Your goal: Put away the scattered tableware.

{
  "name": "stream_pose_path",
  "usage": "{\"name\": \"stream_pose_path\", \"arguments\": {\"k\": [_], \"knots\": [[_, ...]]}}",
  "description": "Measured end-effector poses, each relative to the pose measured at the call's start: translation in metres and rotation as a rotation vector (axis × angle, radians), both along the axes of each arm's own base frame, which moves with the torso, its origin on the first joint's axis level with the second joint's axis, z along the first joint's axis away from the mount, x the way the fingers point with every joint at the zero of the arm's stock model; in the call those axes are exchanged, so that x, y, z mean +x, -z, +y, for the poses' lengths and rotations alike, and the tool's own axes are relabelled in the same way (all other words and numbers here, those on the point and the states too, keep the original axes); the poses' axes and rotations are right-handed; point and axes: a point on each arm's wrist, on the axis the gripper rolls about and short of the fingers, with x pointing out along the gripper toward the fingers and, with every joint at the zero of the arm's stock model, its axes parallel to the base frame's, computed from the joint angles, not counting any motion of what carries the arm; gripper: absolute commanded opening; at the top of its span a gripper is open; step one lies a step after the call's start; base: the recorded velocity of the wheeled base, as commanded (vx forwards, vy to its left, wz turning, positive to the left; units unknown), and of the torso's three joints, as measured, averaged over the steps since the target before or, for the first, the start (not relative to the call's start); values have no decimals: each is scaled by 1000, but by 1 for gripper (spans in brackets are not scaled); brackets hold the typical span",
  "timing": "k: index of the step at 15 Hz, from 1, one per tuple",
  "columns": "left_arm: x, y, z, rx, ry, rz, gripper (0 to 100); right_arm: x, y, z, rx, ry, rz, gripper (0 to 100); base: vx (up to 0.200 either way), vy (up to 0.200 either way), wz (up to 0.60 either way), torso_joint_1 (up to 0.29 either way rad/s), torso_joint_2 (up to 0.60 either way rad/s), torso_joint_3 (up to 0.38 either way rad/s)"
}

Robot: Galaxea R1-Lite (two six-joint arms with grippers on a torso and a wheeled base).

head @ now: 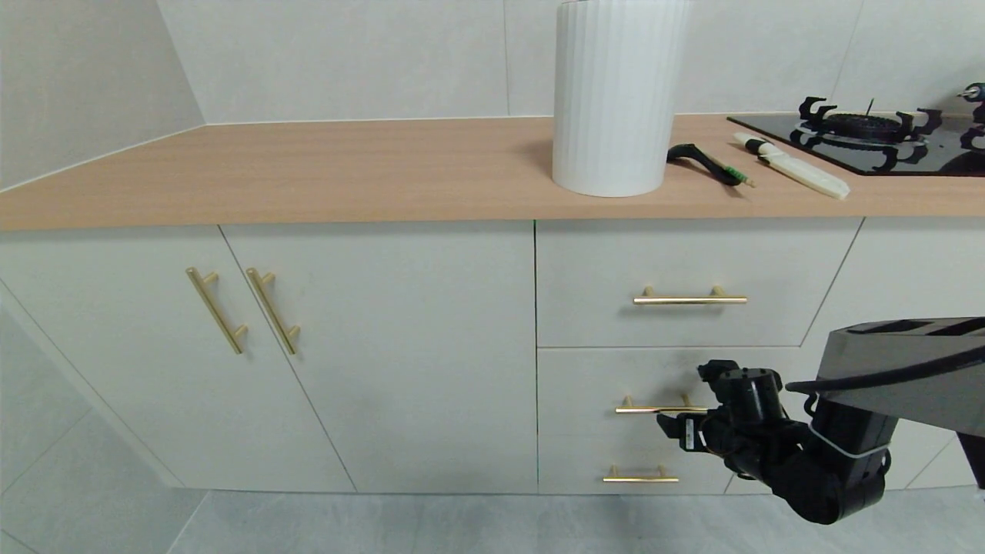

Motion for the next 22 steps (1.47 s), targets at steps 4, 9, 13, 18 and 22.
{"name": "stream_pose_path", "arguments": {"k": [4,9,13,18,22], "knots": [[0,0,0,0,-1,0,100,4,-22,3,51,18,-46,100,0,0,0,0,0,0],[0,0,0,0,0,-1,100,14,-23,8,44,16,-26,100,0,0,0,0,0,0],[0,0,0,0,0,0,100,18,-19,10,44,15,-27,100,0,0,0,0,0,0],[0,0,0,0,0,0,100,17,-14,16,40,1,-20,100,0,0,0,0,0,0],[0,0,0,0,0,0,100,18,-10,18,34,-3,-13,100,0,0,0,0,0,0]]}}
